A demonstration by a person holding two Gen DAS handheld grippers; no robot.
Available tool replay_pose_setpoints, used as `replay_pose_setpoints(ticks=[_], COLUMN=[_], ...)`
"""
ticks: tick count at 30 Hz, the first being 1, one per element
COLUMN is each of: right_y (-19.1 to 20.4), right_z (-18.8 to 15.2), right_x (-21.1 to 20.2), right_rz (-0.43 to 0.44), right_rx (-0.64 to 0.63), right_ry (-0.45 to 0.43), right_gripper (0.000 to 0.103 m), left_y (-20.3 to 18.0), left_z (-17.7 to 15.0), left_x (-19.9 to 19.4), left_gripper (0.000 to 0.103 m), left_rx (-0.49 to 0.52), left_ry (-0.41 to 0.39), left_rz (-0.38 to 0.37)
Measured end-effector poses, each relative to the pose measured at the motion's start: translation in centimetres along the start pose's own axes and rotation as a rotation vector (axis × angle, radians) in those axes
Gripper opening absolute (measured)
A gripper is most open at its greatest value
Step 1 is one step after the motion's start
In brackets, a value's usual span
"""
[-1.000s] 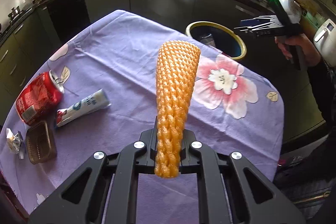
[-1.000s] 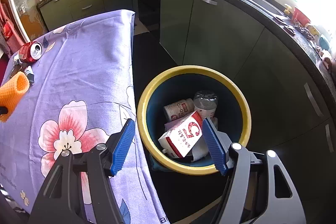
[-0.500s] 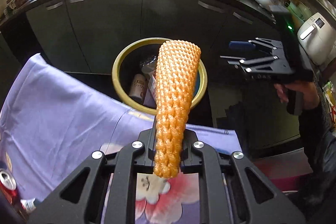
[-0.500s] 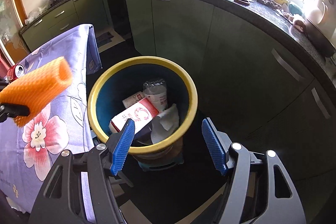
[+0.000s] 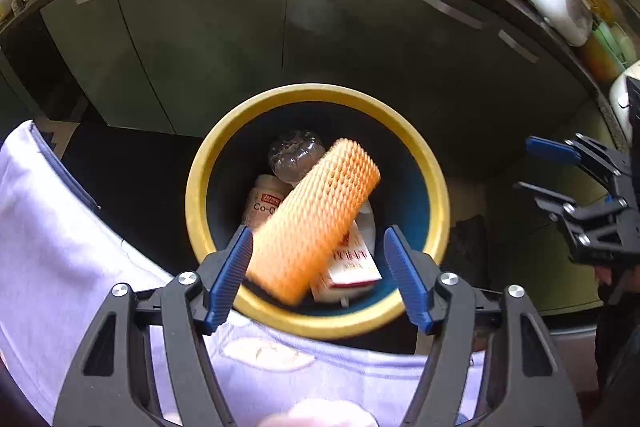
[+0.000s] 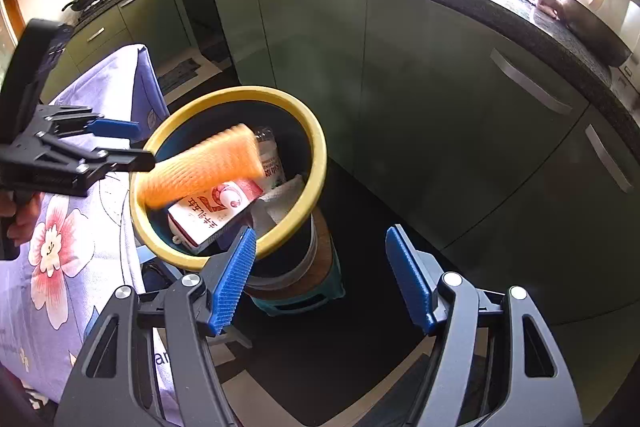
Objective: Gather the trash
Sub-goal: 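Carry the foam sleeve over the bin and open the left gripper, then grasp the white toothpaste tube with the right gripper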
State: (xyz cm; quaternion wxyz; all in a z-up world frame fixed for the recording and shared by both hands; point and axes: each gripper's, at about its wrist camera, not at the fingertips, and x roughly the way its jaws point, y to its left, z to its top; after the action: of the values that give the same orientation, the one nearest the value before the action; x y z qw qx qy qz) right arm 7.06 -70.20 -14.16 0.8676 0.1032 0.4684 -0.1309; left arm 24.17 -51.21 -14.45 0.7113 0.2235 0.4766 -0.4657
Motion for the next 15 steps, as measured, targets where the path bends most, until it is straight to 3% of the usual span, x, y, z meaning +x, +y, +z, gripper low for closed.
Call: replay_pose_setpoints(ticks=[4,8,15], right_y=[1.3,3.0,8.3], right_z=[0.3,0.7,2.1], right_x=[-0.1,-0.5,-2.1], right_rz=[0.013,0.017,0.052], right_rx=[-0.026,-0.061,-0.154], right_ry=[-0.006,0.001,-0.02], right_gripper=[0.067,0.068,0.07], left_y=[-0.4,-0.4,-0.2], left_z=[-3.2,-8.1,-19.1], left_x=[-5.1,-11.6,-19.8], left_gripper=[0.071,0.08,0.086], left_rx=[0.005,-0.015,-0.057], left_ry=[-0.084,-0.226,-0.36], left_rz=[0.001,0.013,0.147])
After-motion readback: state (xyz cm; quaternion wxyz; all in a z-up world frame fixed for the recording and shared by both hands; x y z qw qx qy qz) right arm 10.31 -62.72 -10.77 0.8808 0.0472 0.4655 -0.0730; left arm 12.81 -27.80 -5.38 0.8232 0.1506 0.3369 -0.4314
